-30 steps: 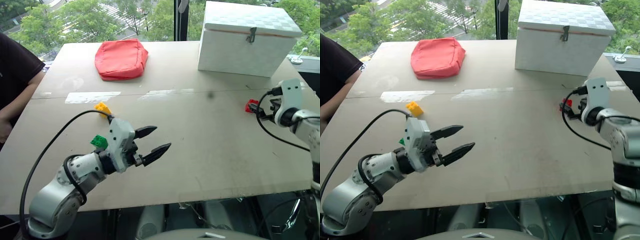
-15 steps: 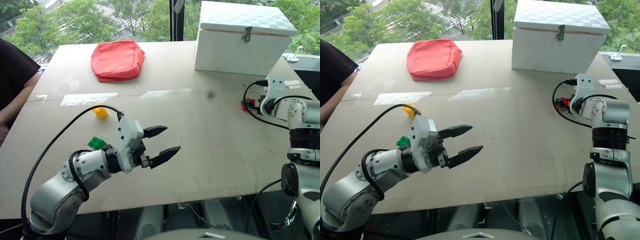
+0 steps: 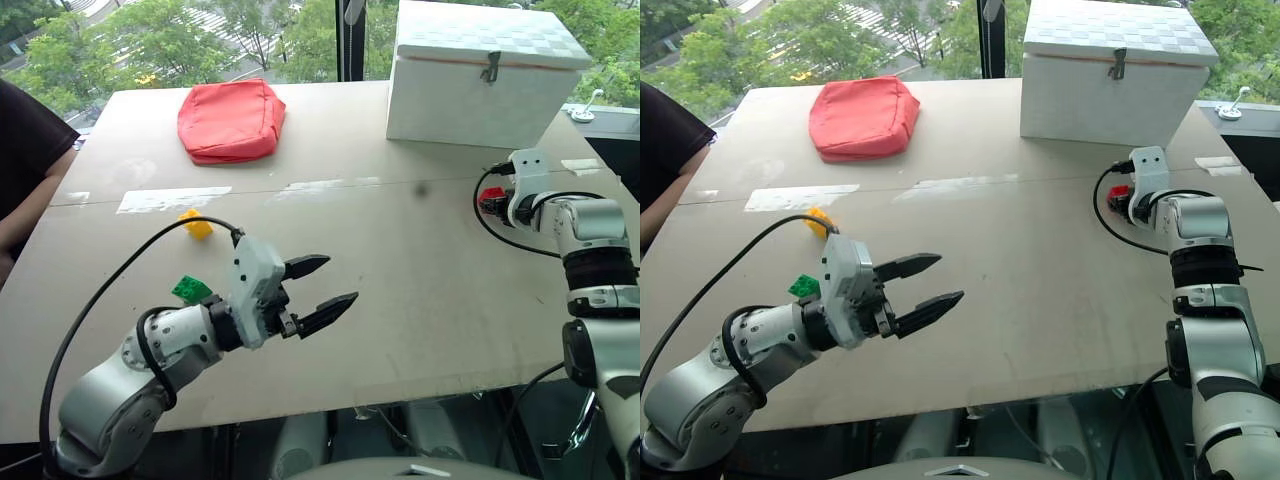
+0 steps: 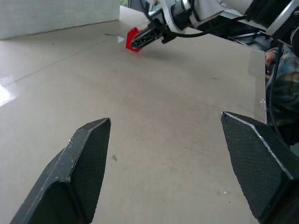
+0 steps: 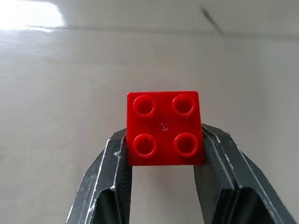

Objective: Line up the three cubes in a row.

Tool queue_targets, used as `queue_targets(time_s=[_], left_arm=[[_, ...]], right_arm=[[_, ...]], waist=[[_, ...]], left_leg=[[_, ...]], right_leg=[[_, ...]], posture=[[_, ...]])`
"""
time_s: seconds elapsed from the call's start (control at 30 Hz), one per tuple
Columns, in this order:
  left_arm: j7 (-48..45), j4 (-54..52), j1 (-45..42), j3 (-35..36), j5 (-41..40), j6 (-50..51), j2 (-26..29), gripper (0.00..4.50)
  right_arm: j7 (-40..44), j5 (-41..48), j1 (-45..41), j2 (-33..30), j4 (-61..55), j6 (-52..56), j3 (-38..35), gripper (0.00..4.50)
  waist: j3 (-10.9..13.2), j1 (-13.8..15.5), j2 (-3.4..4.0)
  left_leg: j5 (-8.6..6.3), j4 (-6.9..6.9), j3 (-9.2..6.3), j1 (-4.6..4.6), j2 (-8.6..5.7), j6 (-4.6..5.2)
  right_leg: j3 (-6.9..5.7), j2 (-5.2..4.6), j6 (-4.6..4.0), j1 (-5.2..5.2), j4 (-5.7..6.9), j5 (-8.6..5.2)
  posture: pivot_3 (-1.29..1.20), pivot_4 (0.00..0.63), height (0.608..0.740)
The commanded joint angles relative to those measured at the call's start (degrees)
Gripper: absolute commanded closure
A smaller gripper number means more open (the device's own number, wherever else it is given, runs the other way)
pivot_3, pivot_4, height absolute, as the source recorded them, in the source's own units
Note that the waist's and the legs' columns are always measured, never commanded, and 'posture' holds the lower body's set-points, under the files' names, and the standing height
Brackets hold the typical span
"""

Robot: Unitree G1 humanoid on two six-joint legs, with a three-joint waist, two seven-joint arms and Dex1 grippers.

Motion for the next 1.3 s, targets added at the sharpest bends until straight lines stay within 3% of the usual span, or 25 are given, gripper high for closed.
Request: queue_targets(time_s=[0.03,0.17,0.3,0.63,1.0,1.2,1.23,1.3], left_arm=[[-5.3,-0.7,5.8,4.9,0.7,-5.1,1.2,0.63],[-11.7,1.0,14.2,12.2,0.9,-7.8,3.7,0.63],[-15.1,1.1,18.8,15.9,1.8,-9.8,4.6,0.63],[-14.5,-0.9,23.0,17.2,2.2,-11.3,3.1,0.63],[-13.6,-0.4,21.8,16.3,2.4,-11.3,3.4,0.63],[-12.7,0.7,22.1,16.3,3.1,-11.5,2.4,0.63],[-12.4,1.0,22.1,16.6,2.9,-11.4,2.0,0.63],[-10.6,1.9,22.2,17.8,2.4,-11.1,0.6,0.63]], right_arm=[[24.5,2.4,2.0,-3.9,-11.2,-13.4,8.6,3.18],[35.6,-5.7,-2.7,-1.0,-3.6,-29.6,19.5,3.18],[42.4,-10.5,-7.7,3.6,6.0,-37.8,25.0,3.18],[44.3,-16.4,-14.0,9.3,19.8,-43.2,25.6,3.18],[45.3,-19.0,-14.5,11.2,22.3,-44.6,25.0,3.18],[47.4,-17.9,-14.3,12.1,22.8,-45.5,23.1,0.25],[47.6,-17.2,-14.2,12.0,22.2,-45.8,22.4,0.05],[47.4,-15.4,-13.5,11.7,20.1,-46.9,20.4,0.05]], waist=[[0.0,-0.3,0.03],[0.0,-1.3,0.04],[0.1,-1.3,0.00],[0.1,-1.1,0.00],[0.1,-1.3,0.00],[0.1,-1.4,0.02],[0.1,-1.3,0.03],[0.1,-1.3,0.03]], left_leg=[[-0.02,-0.01,-0.05,0.03,0.07,0.02],[-0.03,-0.01,0.03,0.19,0.18,0.02],[-0.01,0.09,0.08,0.25,0.21,0.00],[-0.02,0.01,0.09,0.10,0.14,-0.01],[-0.01,0.01,0.11,0.13,0.15,-0.02],[-0.01,0.00,0.15,0.12,0.15,-0.02],[-0.01,-0.01,0.14,0.12,0.15,-0.02],[-0.01,-0.01,0.14,0.11,0.15,-0.02]], right_leg=[[0.05,0.01,0.00,-0.04,0.00,0.00],[0.09,0.11,-0.02,-0.02,0.05,-0.26],[0.14,0.14,-0.11,-0.01,0.11,-0.21],[0.16,-0.03,-0.34,-0.12,0.04,-0.07],[0.17,0.00,-0.34,-0.17,0.17,-0.07],[0.20,0.00,-0.35,-0.19,0.18,-0.06],[0.19,0.00,-0.35,-0.19,0.18,-0.06],[0.20,-0.01,-0.35,-0.20,0.18,-0.06]], posture=[[0.00,0.150,0.740],[0.00,0.150,0.740],[0.00,0.150,0.740],[0.00,0.150,0.740],[0.00,0.150,0.740],[0.00,0.150,0.740],[0.00,0.150,0.740],[0.00,0.150,0.740]])
